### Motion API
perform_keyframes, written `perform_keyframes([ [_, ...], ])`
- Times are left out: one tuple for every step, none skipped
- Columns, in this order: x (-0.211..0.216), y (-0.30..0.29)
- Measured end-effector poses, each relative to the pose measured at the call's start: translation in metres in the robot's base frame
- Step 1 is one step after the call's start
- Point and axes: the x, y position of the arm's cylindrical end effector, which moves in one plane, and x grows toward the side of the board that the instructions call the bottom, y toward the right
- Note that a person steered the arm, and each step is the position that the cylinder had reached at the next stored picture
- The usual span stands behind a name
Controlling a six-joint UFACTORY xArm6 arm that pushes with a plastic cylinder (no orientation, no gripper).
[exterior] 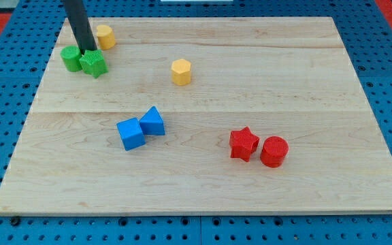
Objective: Push the red circle towards the red star
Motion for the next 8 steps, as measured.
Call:
perform_keyframes([
  [-0.018, 0.026],
  [-0.030, 0.072],
  [-0.002, 0.195],
  [0.077, 0.305],
  [0.175, 0.373],
  [0.256, 0.379],
  [0.258, 0.328],
  [0.223, 0.300],
])
